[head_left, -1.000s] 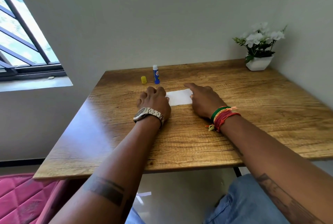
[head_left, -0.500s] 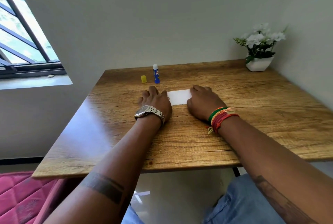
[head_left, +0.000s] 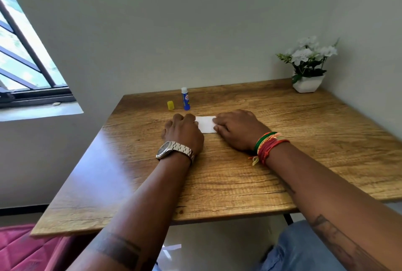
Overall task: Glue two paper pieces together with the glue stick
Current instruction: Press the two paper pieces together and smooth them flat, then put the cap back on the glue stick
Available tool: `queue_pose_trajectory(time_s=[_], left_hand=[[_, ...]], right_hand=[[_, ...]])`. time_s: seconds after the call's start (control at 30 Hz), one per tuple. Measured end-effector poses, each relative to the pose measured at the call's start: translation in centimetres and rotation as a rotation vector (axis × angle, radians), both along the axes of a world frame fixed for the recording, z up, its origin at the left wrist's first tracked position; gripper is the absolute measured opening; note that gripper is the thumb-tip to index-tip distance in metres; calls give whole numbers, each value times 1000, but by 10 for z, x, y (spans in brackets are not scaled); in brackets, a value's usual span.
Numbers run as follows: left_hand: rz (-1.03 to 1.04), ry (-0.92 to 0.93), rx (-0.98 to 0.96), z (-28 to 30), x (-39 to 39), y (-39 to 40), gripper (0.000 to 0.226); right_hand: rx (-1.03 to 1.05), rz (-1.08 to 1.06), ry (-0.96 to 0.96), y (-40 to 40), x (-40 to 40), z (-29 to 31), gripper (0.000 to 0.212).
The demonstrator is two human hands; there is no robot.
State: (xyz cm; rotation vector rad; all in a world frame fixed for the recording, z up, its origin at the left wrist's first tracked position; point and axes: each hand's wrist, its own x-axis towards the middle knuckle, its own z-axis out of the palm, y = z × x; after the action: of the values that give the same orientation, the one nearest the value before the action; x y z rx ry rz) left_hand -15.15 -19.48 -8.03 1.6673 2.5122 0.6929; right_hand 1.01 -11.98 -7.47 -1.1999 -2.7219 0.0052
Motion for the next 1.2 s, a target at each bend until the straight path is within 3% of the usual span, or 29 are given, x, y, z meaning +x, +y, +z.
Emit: queue_pose_trajectory(time_s=[0.2, 0.4, 0.57, 0.73, 0.83, 0.9, 0.97, 1.07, 1.2], left_hand=[[-39, 4, 10, 7, 9, 14, 38], [-85, 83, -33, 11, 20, 45, 34], [-104, 52, -26, 20, 22, 65, 31], [-54, -37, 122, 17, 1, 60, 19], [42, -153, 178, 17, -22, 53, 19], [95, -230, 218, 18, -36, 49, 18], [129, -289, 256, 20, -50, 49, 19], [195, -370, 321, 22, -69, 56, 25], [204, -436, 418, 12, -81, 65, 25]], right_hand=[[9, -298, -128, 35, -1, 8, 60], [-25, -565, -30, 75, -9, 1, 61], [32, -668, 105, 84, -23, -4, 59], [133, -494, 384, 65, -46, 9, 38], [-75, -323, 702, 50, -69, 22, 23], [-251, -276, 867, 40, -88, 25, 24], [-373, -270, 900, 35, -107, 24, 44], [-409, -307, 802, 38, -126, 14, 70], [-355, -310, 743, 49, -136, 1, 65]])
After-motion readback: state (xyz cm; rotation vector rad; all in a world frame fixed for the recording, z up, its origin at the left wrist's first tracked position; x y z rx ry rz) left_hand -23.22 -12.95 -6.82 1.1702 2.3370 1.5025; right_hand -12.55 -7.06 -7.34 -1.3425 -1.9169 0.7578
